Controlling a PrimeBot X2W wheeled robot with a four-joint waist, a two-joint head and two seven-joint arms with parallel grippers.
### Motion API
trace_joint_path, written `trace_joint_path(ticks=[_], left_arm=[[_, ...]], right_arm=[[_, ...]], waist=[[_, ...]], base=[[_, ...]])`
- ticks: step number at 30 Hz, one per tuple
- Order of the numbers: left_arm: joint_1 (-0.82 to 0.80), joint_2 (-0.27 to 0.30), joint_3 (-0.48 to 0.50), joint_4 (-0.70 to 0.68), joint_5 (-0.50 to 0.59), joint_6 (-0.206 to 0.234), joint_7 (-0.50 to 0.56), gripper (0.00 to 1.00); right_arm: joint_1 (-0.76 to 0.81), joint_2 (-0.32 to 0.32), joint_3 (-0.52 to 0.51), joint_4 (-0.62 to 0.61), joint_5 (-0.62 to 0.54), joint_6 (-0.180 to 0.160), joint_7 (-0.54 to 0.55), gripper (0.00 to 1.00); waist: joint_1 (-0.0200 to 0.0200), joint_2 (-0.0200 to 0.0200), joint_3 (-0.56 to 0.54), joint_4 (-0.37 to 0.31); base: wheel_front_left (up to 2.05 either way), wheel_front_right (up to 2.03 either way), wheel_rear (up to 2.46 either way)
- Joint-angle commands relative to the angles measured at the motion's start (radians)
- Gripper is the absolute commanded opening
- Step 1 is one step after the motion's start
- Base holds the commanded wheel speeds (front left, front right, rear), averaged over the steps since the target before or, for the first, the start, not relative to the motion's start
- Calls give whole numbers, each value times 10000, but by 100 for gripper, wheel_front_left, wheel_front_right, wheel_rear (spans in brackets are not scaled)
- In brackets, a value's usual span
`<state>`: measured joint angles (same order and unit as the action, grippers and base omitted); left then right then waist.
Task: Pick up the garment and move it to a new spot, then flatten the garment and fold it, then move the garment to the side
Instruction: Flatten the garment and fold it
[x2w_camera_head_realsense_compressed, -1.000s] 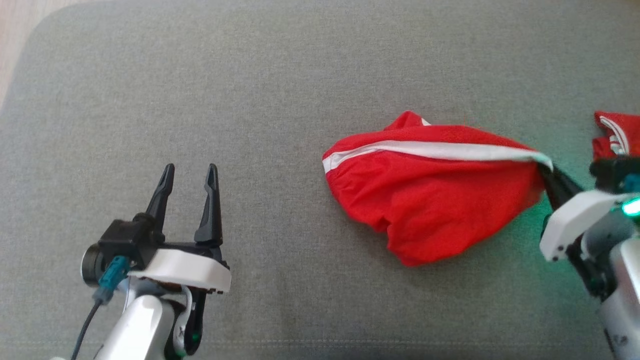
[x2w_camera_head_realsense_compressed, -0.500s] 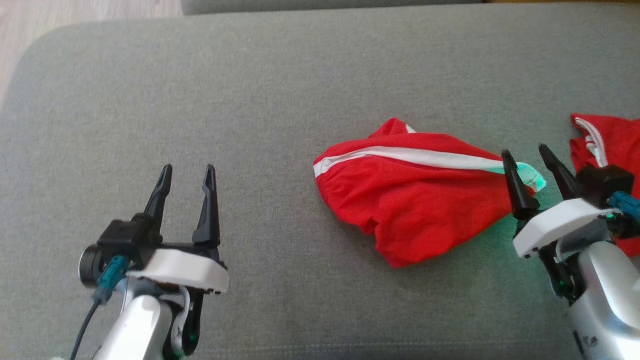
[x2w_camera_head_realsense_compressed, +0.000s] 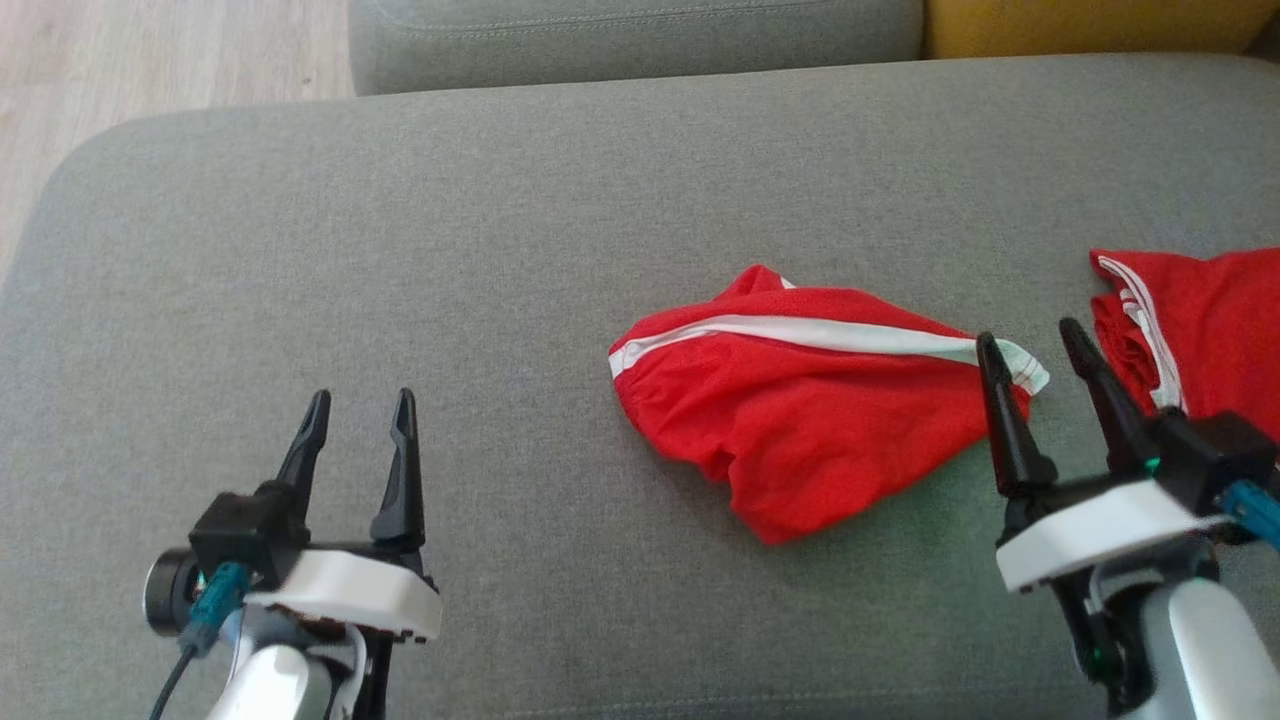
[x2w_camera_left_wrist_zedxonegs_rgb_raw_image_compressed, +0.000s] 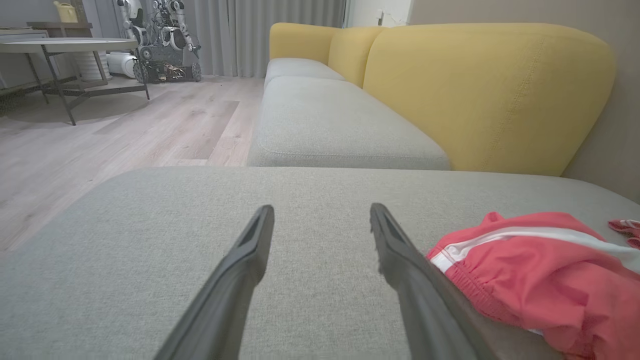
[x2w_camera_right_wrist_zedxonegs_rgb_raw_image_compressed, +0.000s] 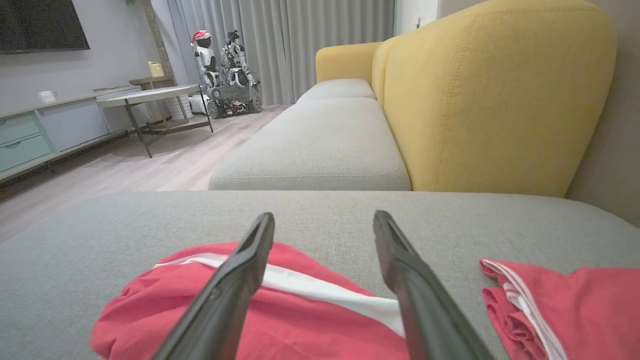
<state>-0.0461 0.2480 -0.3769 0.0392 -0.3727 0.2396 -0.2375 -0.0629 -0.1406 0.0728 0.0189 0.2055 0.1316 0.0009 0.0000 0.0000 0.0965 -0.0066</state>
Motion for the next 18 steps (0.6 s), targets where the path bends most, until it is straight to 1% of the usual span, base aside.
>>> trace_joint_path(ticks=[1,7,18], left_arm=[[-278,222,379,-350,4,79,3,100],[-158,273,371,-423,-23,173,101,100],[-245,254,279,-352,-71,216,170,100]], right_arm=[[-86,2,114,-517,-91,-9,69,100],[406,262,106,-1299,-186,-9,450,100],[562,359,57,-1600,-209,-9,666,100]], waist=[[0,0,-12,-12],[0,0,-49,-50],[0,0,-82,0]], base=[[0,0,0],[0,0,0],[0,0,0]])
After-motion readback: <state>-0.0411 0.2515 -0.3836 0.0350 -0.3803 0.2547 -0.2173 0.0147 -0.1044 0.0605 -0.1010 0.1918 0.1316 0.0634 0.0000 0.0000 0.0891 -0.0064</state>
